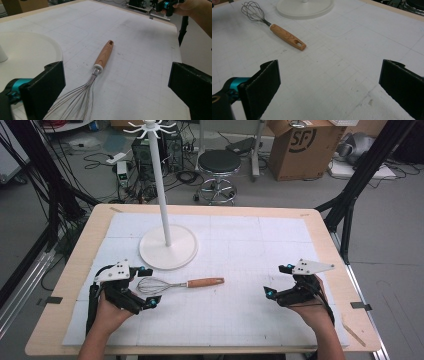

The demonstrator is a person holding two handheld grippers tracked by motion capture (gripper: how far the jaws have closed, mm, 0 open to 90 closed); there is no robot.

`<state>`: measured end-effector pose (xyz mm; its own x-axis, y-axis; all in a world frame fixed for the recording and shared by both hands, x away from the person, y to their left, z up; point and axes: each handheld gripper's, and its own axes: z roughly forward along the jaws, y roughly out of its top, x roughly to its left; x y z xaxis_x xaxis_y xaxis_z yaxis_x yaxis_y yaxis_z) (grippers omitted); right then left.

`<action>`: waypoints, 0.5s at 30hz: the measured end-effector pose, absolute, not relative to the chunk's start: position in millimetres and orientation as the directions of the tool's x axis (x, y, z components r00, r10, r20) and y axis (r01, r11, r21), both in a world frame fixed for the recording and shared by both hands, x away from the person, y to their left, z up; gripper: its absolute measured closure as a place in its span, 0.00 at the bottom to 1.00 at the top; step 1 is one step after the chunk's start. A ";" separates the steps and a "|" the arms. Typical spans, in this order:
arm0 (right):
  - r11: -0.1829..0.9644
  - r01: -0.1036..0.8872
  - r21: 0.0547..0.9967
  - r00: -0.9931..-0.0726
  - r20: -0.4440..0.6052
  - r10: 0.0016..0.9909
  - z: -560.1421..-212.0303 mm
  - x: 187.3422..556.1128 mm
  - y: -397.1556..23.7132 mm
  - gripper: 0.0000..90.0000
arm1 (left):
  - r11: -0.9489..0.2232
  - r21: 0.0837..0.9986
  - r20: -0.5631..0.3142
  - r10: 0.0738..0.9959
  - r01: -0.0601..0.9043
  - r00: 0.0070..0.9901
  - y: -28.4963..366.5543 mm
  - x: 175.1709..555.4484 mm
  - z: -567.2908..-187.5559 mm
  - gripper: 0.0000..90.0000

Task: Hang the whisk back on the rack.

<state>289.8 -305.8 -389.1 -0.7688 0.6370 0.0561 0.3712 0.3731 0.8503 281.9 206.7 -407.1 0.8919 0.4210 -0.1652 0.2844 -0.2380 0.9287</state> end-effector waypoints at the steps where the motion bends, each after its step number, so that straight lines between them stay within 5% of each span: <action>1: 0.378 0.373 0.848 -0.770 0.055 0.636 -389.1 289.8 -305.6 0.03 | -0.237 0.929 -0.165 0.423 0.284 0.891 207.1 282.3 -407.4 0.02; 15: 0.374 0.351 0.858 -0.776 0.043 0.630 -380.3 293.7 -297.7 0.03 | -0.234 0.928 -0.167 0.434 0.290 0.885 215.6 271.8 -408.1 0.02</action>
<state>293.7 -297.7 -380.3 -0.7757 0.6296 0.0427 0.3509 0.3741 0.8584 271.8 215.6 -408.1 0.8853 0.4340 -0.1668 0.2896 -0.2341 0.9281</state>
